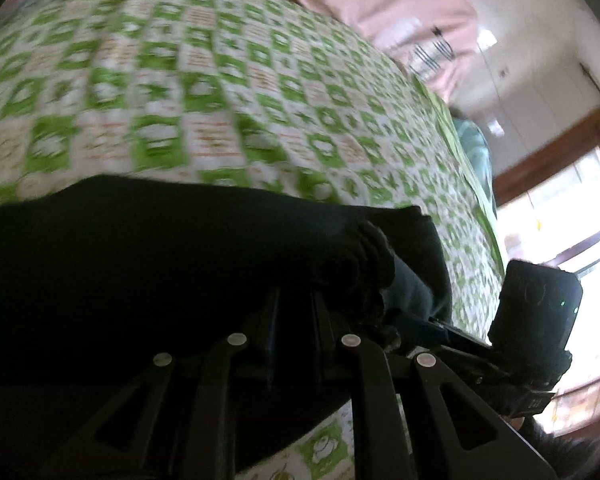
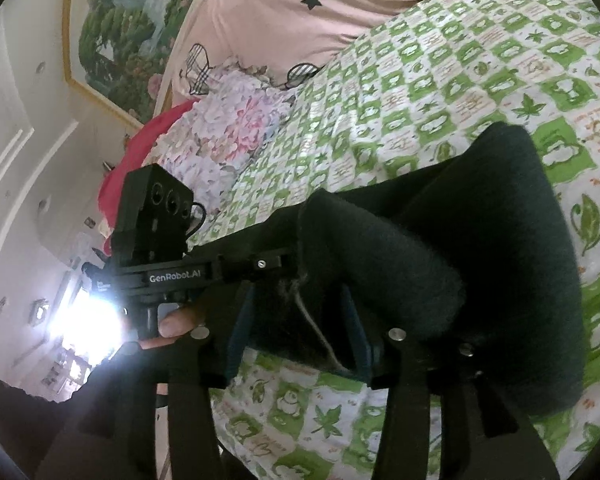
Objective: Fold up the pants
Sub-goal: 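Lower the folded pants onto the sheet with both grippers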
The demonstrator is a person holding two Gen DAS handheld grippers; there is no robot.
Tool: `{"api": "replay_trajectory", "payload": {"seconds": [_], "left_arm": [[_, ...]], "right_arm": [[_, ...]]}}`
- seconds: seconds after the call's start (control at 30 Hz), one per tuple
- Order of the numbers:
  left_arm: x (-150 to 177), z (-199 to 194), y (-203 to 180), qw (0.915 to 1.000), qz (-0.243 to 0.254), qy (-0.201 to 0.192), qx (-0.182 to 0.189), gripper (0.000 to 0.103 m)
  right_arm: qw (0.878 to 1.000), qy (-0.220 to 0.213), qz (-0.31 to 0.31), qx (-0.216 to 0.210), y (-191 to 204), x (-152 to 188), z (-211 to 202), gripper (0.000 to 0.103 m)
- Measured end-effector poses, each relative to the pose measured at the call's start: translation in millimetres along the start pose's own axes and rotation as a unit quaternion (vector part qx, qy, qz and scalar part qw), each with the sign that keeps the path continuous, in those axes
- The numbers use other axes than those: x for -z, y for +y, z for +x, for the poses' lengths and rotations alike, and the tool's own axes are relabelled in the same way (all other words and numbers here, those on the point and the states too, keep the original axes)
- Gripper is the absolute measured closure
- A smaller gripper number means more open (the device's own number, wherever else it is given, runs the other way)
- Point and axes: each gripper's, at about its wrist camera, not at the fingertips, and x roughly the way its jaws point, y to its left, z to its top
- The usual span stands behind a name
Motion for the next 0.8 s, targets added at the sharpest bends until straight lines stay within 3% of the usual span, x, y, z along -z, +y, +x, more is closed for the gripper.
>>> {"api": "replay_trajectory", "payload": {"seconds": [0.33,0.53,0.63,0.8], "left_arm": [[38.8,-53.1,26.7,0.995,-0.064,-0.06,-0.049,0.08],[57.3,-81.4,39.4,0.9885,-0.104,-0.092,-0.058,0.075],[68.1,-101.7,47.1,0.9796,-0.134,-0.123,-0.086,0.061],[92.3,-133.8,65.4,0.9605,-0.191,-0.173,-0.105,0.061]], "right_arm": [[0.999,0.019,-0.035,-0.02,29.8,-3.2,11.0,0.056],[0.998,0.029,-0.056,-0.026,45.3,-9.4,21.1,0.055],[0.997,0.038,-0.069,-0.028,54.0,-11.9,28.8,0.052],[0.994,0.049,-0.094,-0.031,70.2,-16.3,43.7,0.048]]}}
